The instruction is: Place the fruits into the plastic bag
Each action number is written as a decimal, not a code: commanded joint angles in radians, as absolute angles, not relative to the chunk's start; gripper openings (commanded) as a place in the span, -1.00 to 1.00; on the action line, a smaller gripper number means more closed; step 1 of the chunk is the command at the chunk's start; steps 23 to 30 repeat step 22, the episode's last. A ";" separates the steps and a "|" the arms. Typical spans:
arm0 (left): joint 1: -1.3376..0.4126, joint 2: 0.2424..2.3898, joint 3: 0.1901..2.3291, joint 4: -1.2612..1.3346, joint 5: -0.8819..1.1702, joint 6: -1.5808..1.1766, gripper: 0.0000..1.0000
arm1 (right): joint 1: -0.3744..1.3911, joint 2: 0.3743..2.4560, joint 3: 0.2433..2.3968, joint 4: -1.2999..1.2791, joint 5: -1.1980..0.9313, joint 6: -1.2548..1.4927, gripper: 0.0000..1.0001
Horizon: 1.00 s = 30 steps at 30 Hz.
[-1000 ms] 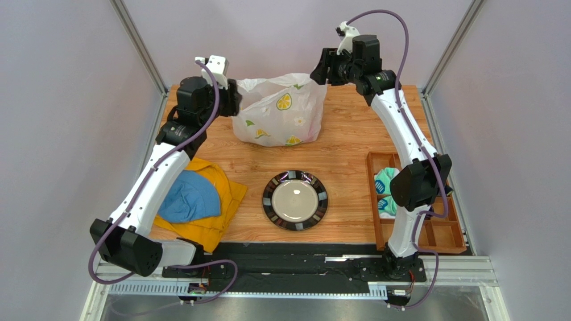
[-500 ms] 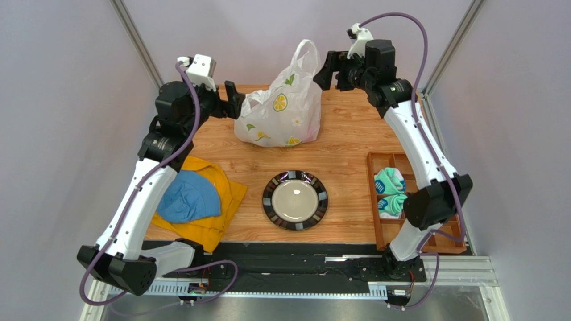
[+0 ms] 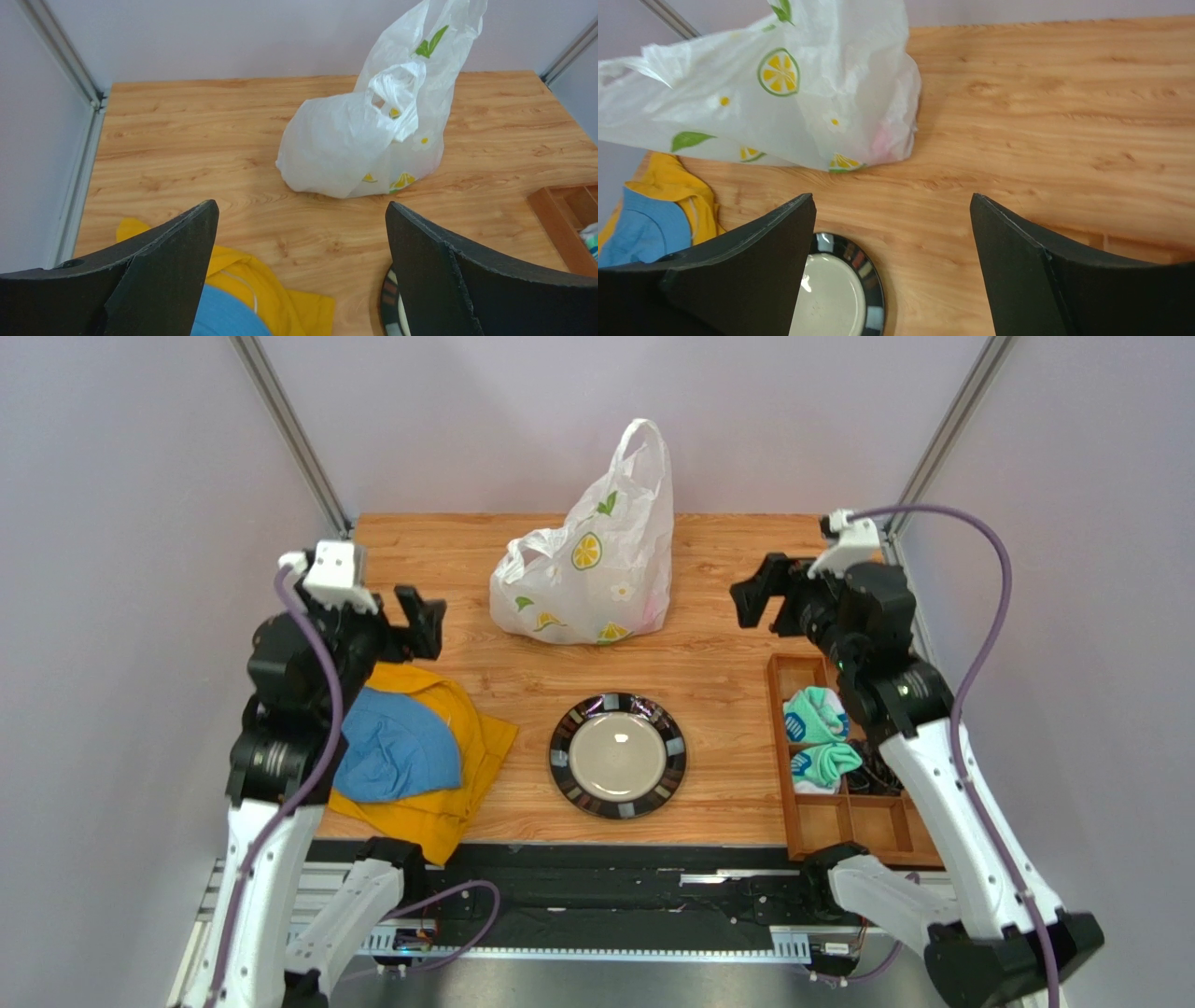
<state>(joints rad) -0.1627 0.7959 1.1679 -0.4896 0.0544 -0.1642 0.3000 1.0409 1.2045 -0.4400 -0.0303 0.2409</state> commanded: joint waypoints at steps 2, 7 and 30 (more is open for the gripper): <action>-0.156 0.603 0.990 -0.561 0.002 -0.132 0.96 | 0.298 0.801 0.985 -0.402 0.136 0.244 0.70; -0.156 0.515 0.899 -0.529 -0.052 -0.153 0.96 | 0.298 0.674 0.838 -0.399 0.195 0.247 0.70; -0.156 0.522 0.910 -0.554 -0.083 -0.184 0.98 | 0.298 0.637 0.813 -0.414 0.210 0.239 0.70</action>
